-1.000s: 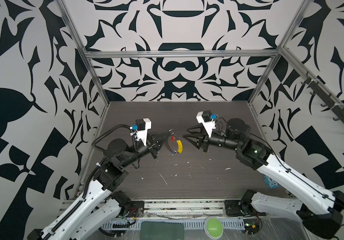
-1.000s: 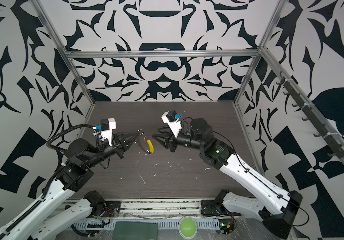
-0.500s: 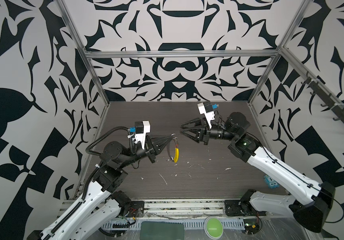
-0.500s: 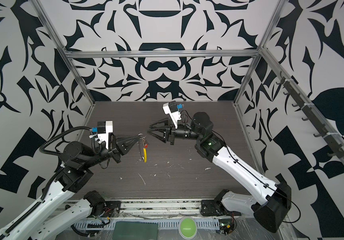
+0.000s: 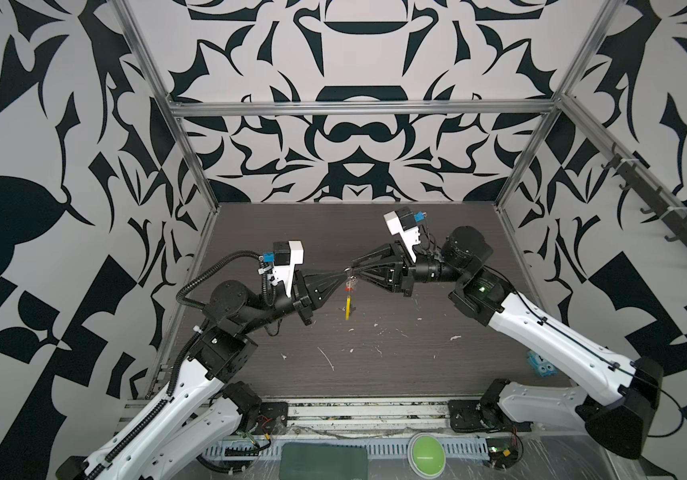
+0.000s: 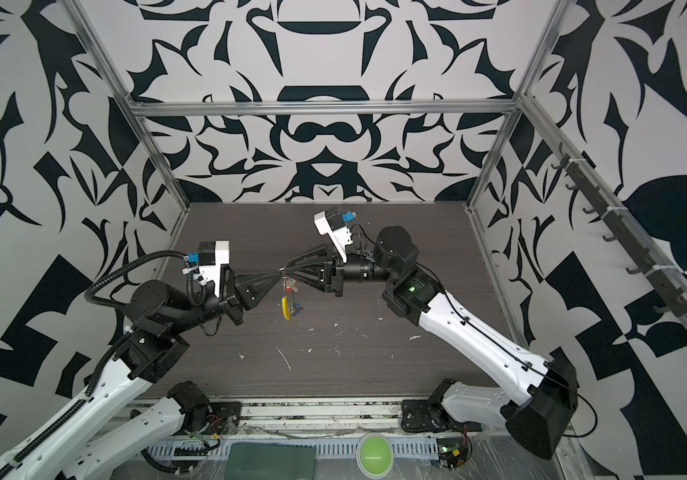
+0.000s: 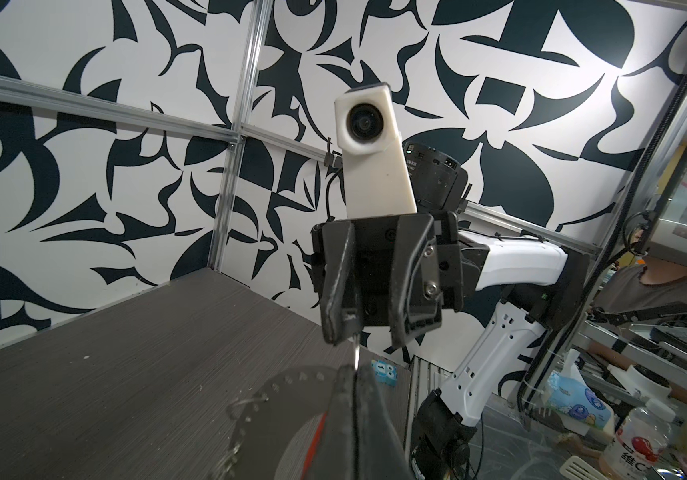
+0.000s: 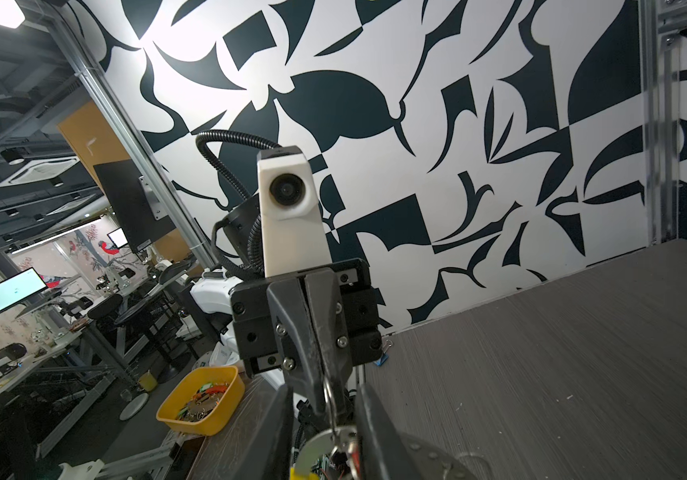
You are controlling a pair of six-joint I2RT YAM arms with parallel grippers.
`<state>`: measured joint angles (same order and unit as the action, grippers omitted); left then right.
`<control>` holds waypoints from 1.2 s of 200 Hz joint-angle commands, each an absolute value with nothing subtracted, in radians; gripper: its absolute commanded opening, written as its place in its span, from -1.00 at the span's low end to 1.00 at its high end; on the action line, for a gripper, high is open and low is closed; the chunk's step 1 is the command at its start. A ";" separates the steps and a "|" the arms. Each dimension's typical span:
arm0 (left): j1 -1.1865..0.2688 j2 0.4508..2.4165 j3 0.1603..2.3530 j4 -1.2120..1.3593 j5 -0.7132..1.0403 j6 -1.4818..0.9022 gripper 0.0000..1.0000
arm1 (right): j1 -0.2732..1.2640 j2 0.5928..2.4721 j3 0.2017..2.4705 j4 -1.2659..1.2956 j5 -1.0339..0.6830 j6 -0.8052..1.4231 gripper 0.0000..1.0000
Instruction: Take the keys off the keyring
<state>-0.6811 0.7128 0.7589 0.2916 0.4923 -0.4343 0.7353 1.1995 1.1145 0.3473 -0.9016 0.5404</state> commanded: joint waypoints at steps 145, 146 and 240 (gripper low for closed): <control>-0.684 0.696 0.810 0.162 0.475 -0.426 -0.18 | 0.744 1.167 1.223 0.067 -0.847 0.356 -1.00; -0.684 0.697 0.812 0.157 0.477 -0.425 -0.18 | 0.744 1.166 1.224 0.062 -0.847 0.354 -1.00; -0.663 0.827 1.026 -0.204 0.619 -0.348 -0.53 | 0.744 1.199 1.427 -0.379 -0.825 0.128 -1.00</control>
<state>-0.6712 0.8112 0.9756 -0.0959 0.5632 -0.3836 0.7403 1.1992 1.3560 -0.2855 -0.8268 0.2066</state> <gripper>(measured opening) 0.243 0.045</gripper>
